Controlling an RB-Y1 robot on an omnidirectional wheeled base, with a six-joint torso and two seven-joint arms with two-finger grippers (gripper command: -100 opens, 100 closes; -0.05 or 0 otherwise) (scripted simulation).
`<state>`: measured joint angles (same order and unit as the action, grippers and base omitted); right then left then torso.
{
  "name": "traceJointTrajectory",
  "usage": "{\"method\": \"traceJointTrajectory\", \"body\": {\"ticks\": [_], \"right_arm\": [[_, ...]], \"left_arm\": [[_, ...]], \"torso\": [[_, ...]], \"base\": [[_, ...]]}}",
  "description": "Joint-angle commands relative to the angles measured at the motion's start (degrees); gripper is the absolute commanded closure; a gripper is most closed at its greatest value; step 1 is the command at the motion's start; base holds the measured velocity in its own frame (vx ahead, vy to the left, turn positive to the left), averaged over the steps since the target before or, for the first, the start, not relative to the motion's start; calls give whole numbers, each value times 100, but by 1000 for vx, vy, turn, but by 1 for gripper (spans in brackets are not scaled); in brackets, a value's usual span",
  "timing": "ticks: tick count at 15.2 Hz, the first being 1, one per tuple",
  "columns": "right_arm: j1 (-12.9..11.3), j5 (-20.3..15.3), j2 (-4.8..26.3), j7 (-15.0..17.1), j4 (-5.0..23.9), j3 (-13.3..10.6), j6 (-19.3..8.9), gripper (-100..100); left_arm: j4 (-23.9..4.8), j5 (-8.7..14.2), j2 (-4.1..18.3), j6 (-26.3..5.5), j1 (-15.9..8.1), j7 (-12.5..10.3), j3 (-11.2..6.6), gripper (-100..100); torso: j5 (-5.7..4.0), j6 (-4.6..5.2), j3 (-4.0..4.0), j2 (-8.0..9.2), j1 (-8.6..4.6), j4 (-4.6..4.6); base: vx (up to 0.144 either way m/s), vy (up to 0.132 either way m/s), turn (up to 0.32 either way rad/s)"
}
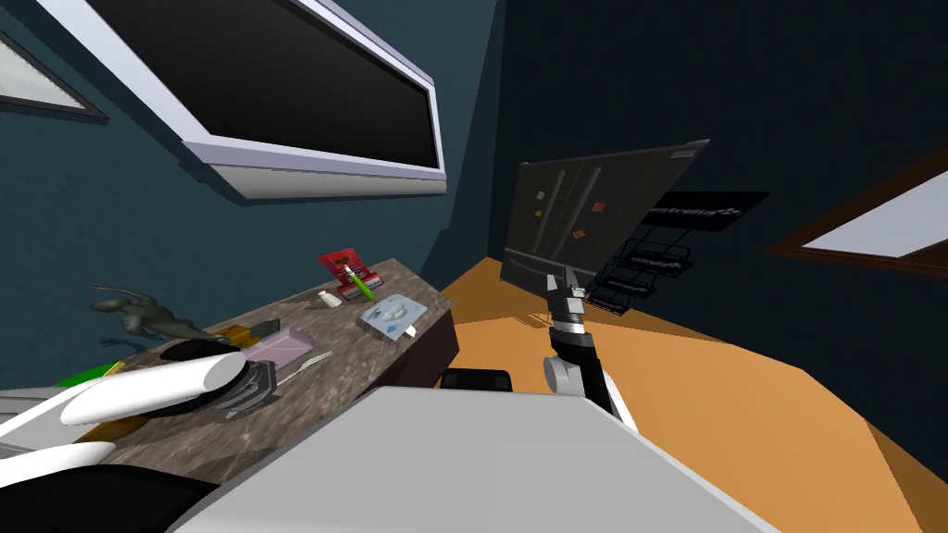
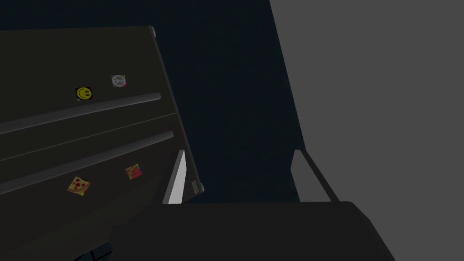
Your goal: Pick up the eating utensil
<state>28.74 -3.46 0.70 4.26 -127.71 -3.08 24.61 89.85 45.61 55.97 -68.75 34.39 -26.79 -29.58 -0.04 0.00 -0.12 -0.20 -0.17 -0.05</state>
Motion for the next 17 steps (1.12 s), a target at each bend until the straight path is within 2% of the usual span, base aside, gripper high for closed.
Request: {"method": "traceJointTrajectory", "body": {"ticks": [1, 2, 6, 7, 8, 12, 13, 16, 17], "right_arm": [[0, 0, 0, 0, 0, 0, 0, 0], [0, 0, 0, 0, 0, 0, 0, 0], [-2, 0, 0, 0, 0, 0, 0, 0], [-2, 0, 0, 0, 0, 0, 0, 0], [-1, 0, 0, 0, 0, 0, 0, 0], [-1, 0, 0, 0, 0, 0, 0, 0], [-1, 0, 0, 0, 0, 0, 0, 0], [1, 0, 0, 0, 0, 1, 0, 0], [1, 0, 0, 0, 0, 0, 0, 0]], "left_arm": [[0, 0, 0, 0, 0, 0, 0, -100], [-176, -49, -61, 55, -80, 23, 44, -100], [-547, -189, -216, 254, -258, 96, 150, -100], [-444, -138, -161, 186, -209, 80, 116, -100], [-469, -147, -171, 208, -220, 89, 123, 100], [-471, -143, -174, 201, -216, 83, 123, 100], [-282, -89, -105, 112, -131, 44, 74, 100], [-17, 11, 6, -30, -3, -8, -1, 100], [-113, -43, -52, 38, -47, 3, 32, 100]], "torso": [[0, 0, 0, 0, 0, 0], [1, -1, 2, 5, 3, 1], [6, 1, 23, 41, 23, 9], [7, 0, 25, 45, 26, 10], [7, -2, 25, 42, 25, 10], [7, 1, 17, 29, 23, 7], [6, 2, 17, 28, 22, 7], [-1, -4, 9, 14, 8, 5], [-4, -1, 7, 10, 1, 4]], "base": [[34, -14, -9], [-3, -2, -69], [-48, 27, -112], [-33, 22, -37], [-11, 8, -5], [-2, 0, 1], [23, -8, 91], [51, -25, 137], [35, -24, 54]]}}
